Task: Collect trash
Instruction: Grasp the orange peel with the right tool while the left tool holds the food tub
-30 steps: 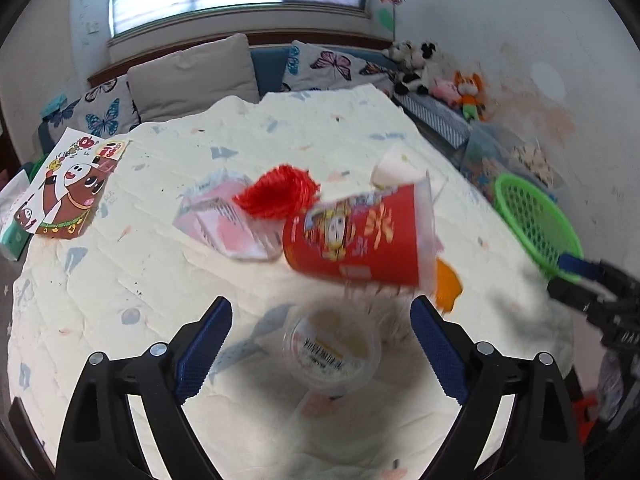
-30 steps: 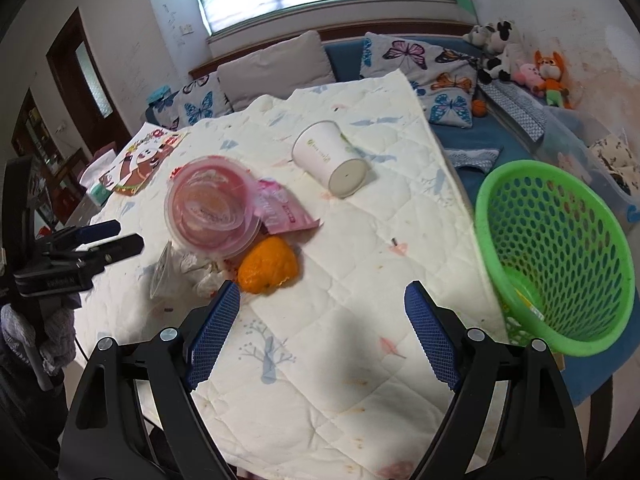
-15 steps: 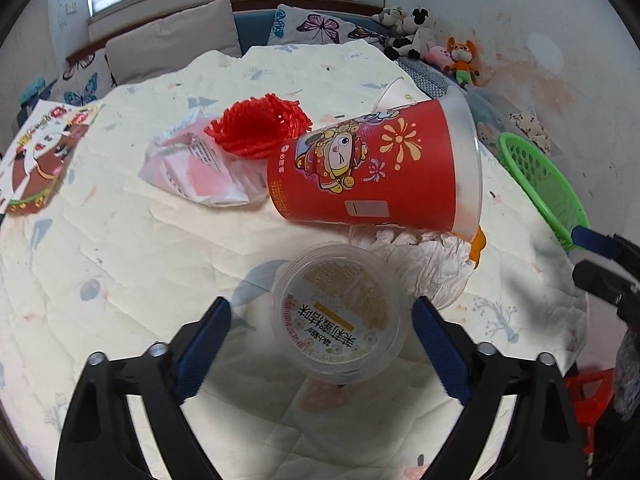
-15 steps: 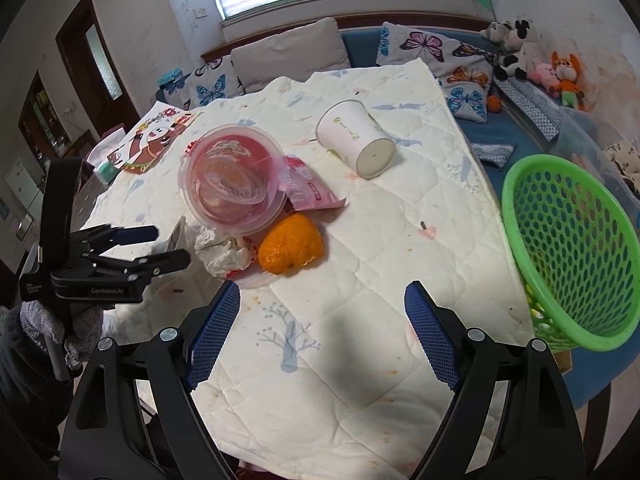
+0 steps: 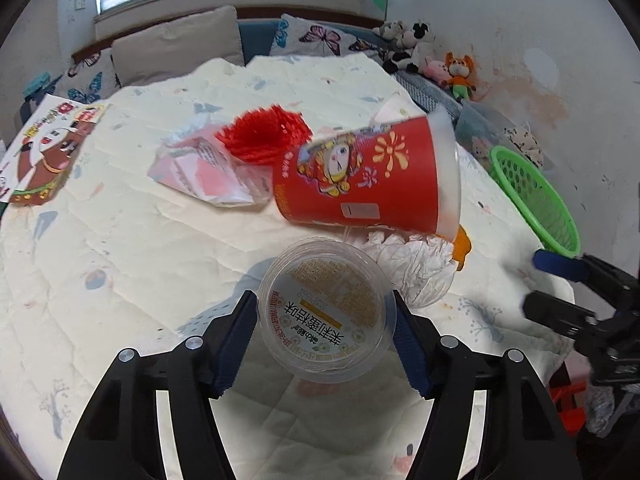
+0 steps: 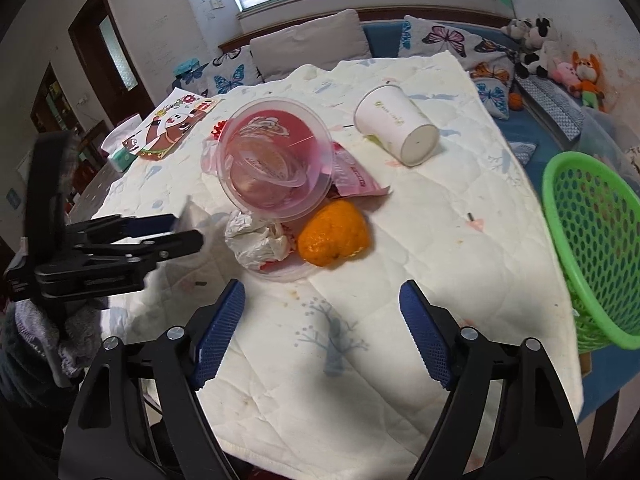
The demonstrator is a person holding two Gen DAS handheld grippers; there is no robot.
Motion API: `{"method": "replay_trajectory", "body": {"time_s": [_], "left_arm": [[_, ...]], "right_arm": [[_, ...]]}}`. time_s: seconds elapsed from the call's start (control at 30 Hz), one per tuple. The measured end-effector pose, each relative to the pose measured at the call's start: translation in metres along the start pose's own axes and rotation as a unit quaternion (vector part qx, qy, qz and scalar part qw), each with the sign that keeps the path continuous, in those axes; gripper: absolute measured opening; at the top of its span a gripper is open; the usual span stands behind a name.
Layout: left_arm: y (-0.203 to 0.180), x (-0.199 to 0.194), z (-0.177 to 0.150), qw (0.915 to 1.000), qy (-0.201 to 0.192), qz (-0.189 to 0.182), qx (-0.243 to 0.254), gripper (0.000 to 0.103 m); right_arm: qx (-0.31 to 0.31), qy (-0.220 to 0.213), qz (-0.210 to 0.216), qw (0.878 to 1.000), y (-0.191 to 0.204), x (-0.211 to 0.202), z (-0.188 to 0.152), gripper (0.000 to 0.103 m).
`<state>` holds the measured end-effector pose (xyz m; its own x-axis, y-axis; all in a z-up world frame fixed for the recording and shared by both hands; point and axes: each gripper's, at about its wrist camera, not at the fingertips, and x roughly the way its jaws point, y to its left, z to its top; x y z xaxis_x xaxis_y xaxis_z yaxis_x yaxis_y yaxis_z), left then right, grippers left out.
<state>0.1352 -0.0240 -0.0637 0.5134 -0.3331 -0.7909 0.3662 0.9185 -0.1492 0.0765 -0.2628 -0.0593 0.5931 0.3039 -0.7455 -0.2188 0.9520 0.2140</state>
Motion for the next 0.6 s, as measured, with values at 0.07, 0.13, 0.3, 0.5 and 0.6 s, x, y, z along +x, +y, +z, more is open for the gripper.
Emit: {"method": "replay_trajectory", "body": {"time_s": [0.07, 0.13, 0.3, 0.5, 0.6], "left_arm": [[0.002, -0.008, 0.0, 1.0, -0.006, 0.001, -0.003, 0.063], [0.004, -0.014, 0.0, 0.9999, -0.011, 0.005, -0.004, 0.063], [0.009, -0.025, -0.002, 0.9997, -0.019, 0.005, -0.016, 0.063], [0.012, -0.029, -0.001, 0.9995, -0.023, 0.007, -0.019, 0.063], [0.012, -0.029, 0.0, 0.9995, -0.024, 0.006, -0.02, 0.063]], "right_arm": [[0.0, 0.003, -0.005, 1.0, -0.002, 0.007, 0.002, 0.074], [0.002, 0.007, -0.01, 1.0, -0.006, 0.015, 0.004, 0.072], [0.004, 0.019, -0.006, 1.0, -0.012, 0.033, 0.011, 0.069], [-0.021, 0.024, -0.007, 0.999, -0.01, 0.049, 0.022, 0.066], [-0.033, 0.029, -0.014, 0.999, -0.009, 0.057, 0.025, 0.063]]}}
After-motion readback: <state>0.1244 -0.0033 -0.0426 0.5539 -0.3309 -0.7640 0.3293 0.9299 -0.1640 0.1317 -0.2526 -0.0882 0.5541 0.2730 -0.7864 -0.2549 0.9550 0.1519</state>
